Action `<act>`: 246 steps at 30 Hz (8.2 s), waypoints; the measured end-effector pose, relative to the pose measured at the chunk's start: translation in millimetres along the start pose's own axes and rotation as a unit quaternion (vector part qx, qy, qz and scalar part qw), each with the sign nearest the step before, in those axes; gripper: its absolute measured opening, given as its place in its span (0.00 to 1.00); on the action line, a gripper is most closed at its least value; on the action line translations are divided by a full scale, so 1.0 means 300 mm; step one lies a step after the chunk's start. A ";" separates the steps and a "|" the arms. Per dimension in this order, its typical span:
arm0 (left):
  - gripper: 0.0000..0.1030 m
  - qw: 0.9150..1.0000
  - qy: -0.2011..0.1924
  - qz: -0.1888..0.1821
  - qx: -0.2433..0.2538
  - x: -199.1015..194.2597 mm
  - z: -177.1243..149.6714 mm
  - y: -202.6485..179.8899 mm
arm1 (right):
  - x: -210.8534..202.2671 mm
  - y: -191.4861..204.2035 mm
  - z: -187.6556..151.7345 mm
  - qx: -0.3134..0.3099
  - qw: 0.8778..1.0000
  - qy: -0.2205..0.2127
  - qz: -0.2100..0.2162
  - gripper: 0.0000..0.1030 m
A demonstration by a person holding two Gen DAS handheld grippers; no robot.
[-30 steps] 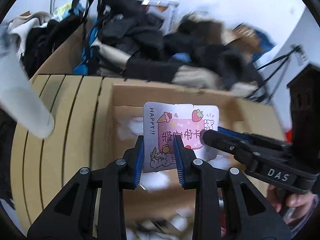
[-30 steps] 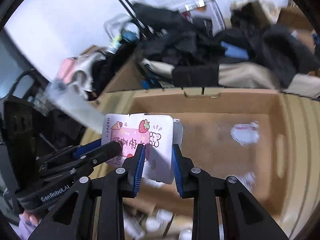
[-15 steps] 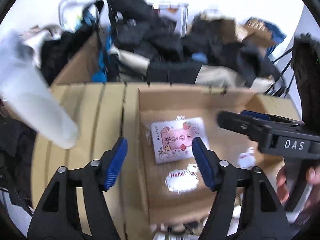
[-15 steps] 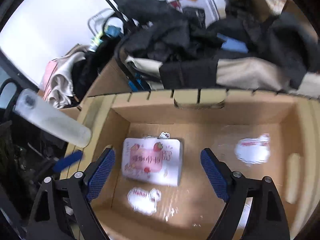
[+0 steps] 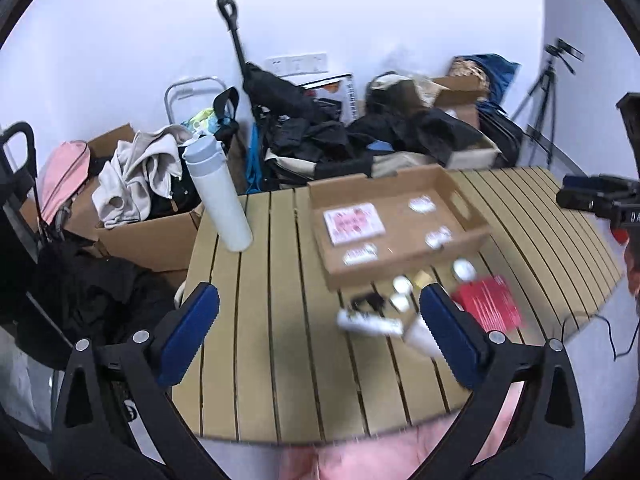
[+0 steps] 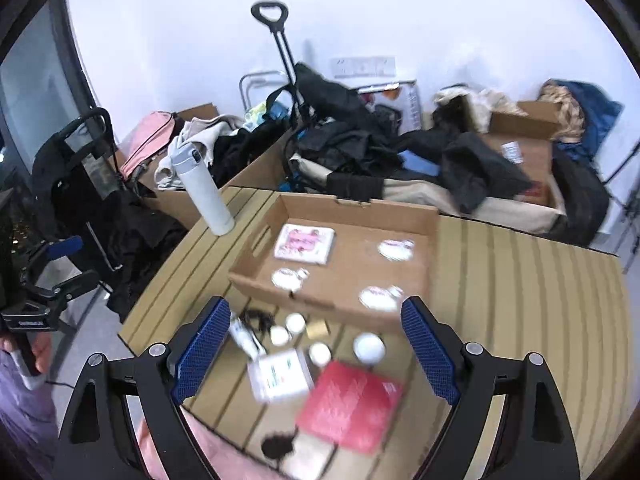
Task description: Organize objects
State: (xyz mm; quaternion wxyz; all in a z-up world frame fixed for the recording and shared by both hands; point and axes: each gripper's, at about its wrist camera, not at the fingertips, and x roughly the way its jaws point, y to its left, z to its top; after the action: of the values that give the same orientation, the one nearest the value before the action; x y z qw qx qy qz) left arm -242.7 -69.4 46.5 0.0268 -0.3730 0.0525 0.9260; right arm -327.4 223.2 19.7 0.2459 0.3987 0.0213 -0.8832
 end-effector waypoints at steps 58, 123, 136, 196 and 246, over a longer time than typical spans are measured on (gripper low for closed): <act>0.35 0.961 0.087 -0.195 -0.175 0.415 -0.330 -0.294 | 0.453 0.070 -0.334 0.045 0.986 0.115 0.109 0.42; 0.99 0.993 0.087 -0.051 -0.060 0.277 0.221 -0.048 | 0.130 -0.135 0.099 0.055 0.996 0.058 -0.051 0.85; 1.00 0.990 0.041 -0.129 -0.038 -0.191 -0.269 -0.264 | -0.304 0.094 -0.414 -0.011 1.000 0.018 0.016 0.85; 0.24 0.969 0.093 -0.128 -0.190 0.467 -0.387 -0.004 | 0.755 0.039 -0.323 -0.065 0.979 0.187 -0.049 0.31; 0.31 0.948 0.200 -0.160 -0.187 1.281 0.404 -0.205 | 0.999 -0.367 0.310 0.009 0.983 0.167 -0.077 0.34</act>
State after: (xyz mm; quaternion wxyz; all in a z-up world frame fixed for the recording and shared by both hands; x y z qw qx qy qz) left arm -597.5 10.1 -138.0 0.0931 -0.5525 -0.1778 0.8090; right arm -609.7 173.0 -148.7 0.1665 0.5400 0.0853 -0.8206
